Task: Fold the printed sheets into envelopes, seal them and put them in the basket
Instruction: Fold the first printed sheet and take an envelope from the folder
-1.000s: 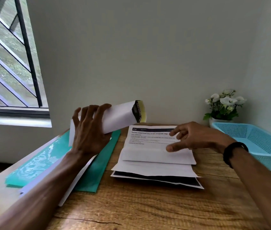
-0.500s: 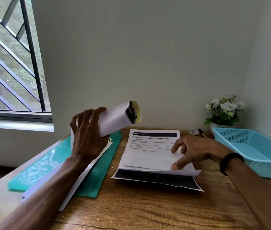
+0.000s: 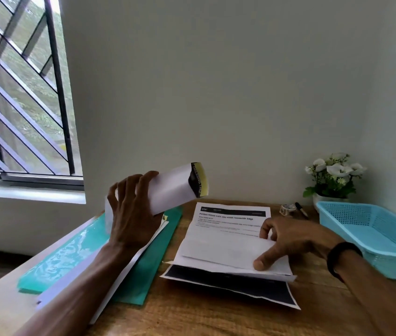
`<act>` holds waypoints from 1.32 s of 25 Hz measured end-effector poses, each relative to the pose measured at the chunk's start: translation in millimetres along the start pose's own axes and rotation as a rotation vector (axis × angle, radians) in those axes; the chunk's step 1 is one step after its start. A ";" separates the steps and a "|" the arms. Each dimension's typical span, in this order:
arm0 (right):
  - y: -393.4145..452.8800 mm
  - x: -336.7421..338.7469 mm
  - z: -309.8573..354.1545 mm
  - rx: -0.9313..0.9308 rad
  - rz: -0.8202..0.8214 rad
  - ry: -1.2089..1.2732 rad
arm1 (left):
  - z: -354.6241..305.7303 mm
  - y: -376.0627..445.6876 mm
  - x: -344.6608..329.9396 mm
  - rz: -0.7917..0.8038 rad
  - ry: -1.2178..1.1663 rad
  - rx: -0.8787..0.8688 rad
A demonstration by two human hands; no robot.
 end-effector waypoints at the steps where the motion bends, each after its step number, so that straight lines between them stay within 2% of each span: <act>1: -1.5 2.5 2.8 0.028 -0.026 0.018 | 1.1 -0.1 0.0 -0.005 0.018 0.013; 7: -17.8 37.5 10.5 0.357 -0.308 0.480 | 10.6 -3.6 7.5 -0.038 0.091 0.092; 13: -18.9 65.5 -33.1 0.369 -0.749 0.977 | 16.2 -2.0 5.6 -0.039 0.128 0.125; 16: -16.3 63.4 -28.3 0.517 -0.664 1.401 | 17.2 -0.6 3.7 -0.040 0.138 0.123; 18: -18.9 60.8 -15.4 0.597 -0.543 1.524 | 16.2 -0.1 2.1 -0.034 0.140 0.112; 21: -17.3 51.6 -3.0 0.571 -0.498 1.405 | 13.8 -0.8 1.5 -0.031 0.144 0.102; 24: -15.8 48.2 -6.6 0.473 -0.645 1.258 | 11.4 -0.8 2.0 -0.029 0.147 0.100; 27: -17.3 51.2 -9.2 0.463 -0.751 1.177 | 9.2 -1.0 3.6 -0.029 0.157 0.091; 33: -20.1 51.2 0.9 0.500 -0.706 1.081 | 2.1 -1.5 4.1 -0.027 0.186 0.042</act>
Point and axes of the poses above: each hand's wrist, its own y-axis towards the middle knuckle, its own x-axis out of the back of the hand, z = x × y, the point moved 7 cm from there along y, towards the middle knuckle, and after that the axes turned 3 degrees about x, right-handed, at the moved point
